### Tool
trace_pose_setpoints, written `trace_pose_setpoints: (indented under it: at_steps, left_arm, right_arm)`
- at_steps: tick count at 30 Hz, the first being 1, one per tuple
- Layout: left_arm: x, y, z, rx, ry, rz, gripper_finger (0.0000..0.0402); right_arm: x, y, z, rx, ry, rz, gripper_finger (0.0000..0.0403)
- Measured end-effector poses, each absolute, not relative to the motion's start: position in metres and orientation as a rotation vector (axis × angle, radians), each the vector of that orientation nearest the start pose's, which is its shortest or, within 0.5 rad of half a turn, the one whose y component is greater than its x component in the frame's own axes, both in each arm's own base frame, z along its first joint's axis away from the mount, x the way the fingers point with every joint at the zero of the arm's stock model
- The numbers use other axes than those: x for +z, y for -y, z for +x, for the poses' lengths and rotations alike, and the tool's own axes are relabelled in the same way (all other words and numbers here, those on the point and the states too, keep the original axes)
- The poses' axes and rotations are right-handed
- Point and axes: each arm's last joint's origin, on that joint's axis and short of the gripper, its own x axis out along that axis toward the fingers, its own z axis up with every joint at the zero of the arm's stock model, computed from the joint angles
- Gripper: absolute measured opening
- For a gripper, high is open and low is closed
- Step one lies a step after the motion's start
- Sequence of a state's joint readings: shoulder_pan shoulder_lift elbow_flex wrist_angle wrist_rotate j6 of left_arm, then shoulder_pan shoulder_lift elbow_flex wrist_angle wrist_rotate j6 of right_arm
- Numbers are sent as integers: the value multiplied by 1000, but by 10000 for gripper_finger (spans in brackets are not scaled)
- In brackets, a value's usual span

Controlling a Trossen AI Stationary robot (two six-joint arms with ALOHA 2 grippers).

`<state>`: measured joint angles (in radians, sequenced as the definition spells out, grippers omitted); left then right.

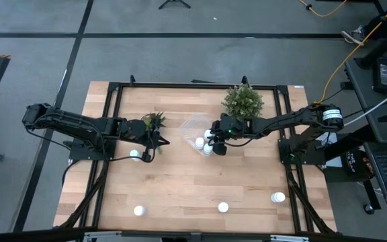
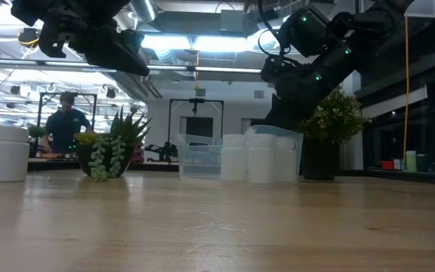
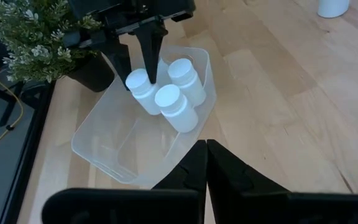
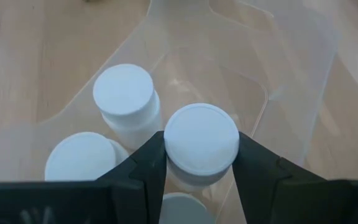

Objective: Pick and place pill bottles into a basket
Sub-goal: Put the pill bottle into the transparent bin

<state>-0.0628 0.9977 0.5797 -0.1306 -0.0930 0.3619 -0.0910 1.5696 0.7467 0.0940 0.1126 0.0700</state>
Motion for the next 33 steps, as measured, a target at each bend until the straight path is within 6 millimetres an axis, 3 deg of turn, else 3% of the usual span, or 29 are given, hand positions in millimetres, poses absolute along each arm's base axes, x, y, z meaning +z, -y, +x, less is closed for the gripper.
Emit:
trace_pose_setpoints:
  at_steps: [4, 10, 19, 33]
  left_arm:
    - [230, 10, 207, -70, -547, 395, 6]
    - [230, 10, 207, -70, -547, 395, 6]
    - [230, 10, 207, -70, -547, 395, 5]
    - [230, 10, 207, -70, -547, 395, 5]
  right_arm:
    - [164, 31, 300, -221, -730, 62, 148]
    - [164, 31, 300, -222, -730, 63, 185]
    - [164, 31, 300, -221, -730, 63, 167]
    - [164, 31, 300, -221, -732, 63, 185]
